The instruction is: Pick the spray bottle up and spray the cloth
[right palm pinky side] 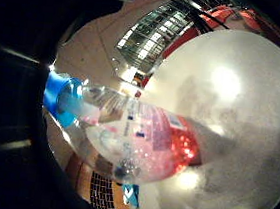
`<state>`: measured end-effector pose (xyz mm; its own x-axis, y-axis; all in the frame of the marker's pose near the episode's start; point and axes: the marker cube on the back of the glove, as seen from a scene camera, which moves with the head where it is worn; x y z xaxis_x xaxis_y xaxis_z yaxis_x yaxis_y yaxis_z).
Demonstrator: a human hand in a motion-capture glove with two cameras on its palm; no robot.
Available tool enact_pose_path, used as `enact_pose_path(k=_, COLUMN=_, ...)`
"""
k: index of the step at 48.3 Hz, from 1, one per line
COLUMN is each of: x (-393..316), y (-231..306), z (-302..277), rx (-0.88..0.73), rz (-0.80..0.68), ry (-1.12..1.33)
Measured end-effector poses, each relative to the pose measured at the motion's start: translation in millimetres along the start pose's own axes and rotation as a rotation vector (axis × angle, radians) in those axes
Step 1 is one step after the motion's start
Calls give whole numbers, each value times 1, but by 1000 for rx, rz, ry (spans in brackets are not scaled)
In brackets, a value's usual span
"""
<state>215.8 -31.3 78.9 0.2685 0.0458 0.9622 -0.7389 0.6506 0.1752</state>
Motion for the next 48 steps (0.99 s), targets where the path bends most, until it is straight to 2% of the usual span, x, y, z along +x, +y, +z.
enact_pose_path(k=5, x=5, y=2, z=2, rx=-102, rz=-59, ry=-1)
enact_pose_path(k=10, x=1, y=-9, z=13, rx=-47, rz=31, ry=1)
enact_pose_path(k=20, x=3, y=-4, z=17, rx=-152, rz=29, ry=40)
enact_pose_path(k=24, x=3, y=-9, z=23, rx=-144, rz=26, ry=71)
enact_pose_path(k=30, x=5, y=-15, z=29, rx=-178, rz=-61, ry=101)
enact_pose_path(k=35, x=2, y=-16, z=34, rx=-198, rz=7, ry=137)
enact_pose_path(k=41, x=5, y=-23, z=43, rx=-168, rz=-119, ry=157)
enact_pose_path(k=44, x=0, y=-20, z=44, rx=-203, rz=-9, ry=175)
enact_pose_path(k=48, x=-1, y=-20, z=47, rx=-198, rz=13, ry=185)
